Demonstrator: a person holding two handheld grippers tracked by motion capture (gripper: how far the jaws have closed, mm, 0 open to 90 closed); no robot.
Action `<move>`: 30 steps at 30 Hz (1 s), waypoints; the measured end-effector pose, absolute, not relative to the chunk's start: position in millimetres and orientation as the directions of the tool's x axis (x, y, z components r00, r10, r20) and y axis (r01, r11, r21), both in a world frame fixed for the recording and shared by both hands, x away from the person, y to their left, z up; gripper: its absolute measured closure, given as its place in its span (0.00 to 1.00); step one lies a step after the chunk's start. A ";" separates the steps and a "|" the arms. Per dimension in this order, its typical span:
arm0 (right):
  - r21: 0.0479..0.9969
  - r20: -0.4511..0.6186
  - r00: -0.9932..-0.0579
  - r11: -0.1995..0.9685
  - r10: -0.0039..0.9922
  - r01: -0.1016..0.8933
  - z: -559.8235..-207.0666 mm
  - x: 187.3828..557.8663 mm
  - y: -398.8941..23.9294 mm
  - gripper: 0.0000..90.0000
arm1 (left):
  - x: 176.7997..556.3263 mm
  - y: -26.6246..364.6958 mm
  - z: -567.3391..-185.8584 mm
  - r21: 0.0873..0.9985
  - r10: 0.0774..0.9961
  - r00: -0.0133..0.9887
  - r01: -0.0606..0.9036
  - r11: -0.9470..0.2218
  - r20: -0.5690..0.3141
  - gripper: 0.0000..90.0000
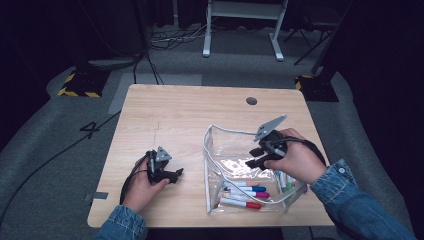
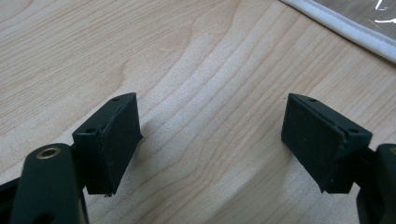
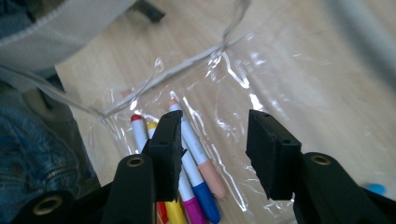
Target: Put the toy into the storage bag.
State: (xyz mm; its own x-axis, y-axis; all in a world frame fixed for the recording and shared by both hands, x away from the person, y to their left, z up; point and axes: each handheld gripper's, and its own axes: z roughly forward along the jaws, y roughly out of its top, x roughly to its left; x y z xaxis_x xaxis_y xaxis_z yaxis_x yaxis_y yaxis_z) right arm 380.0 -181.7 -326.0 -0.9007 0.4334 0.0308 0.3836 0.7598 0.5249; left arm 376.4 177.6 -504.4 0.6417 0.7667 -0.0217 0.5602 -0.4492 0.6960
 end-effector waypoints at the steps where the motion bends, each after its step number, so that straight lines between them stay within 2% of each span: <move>1: 0.541 0.026 -0.896 0.748 0.444 0.386 -321.5 380.3 -185.7 0.63 | 376.4 177.6 -504.5 0.696 0.767 0.641 0.560 -0.449 -0.022 0.22; 8: 0.632 -0.011 -0.833 0.649 0.554 0.424 -285.8 379.8 -230.6 0.63 | 376.4 177.7 -504.5 0.696 0.767 0.642 0.560 -0.449 -0.021 0.22; 19: 0.674 -0.031 -0.719 0.546 0.694 0.498 -273.7 375.5 -300.5 0.66 | 376.5 177.9 -504.3 0.694 0.765 0.644 0.559 -0.453 -0.020 0.22; 23: 0.651 -0.059 -0.659 0.530 0.750 0.544 -280.5 375.0 -327.3 0.66 | 376.5 177.9 -504.3 0.694 0.765 0.643 0.559 -0.453 -0.019 0.22; 30: 0.606 -0.020 -0.603 0.489 0.798 0.627 -318.1 376.9 -354.9 0.65 | 376.5 177.9 -504.3 0.694 0.765 0.644 0.559 -0.453 -0.019 0.22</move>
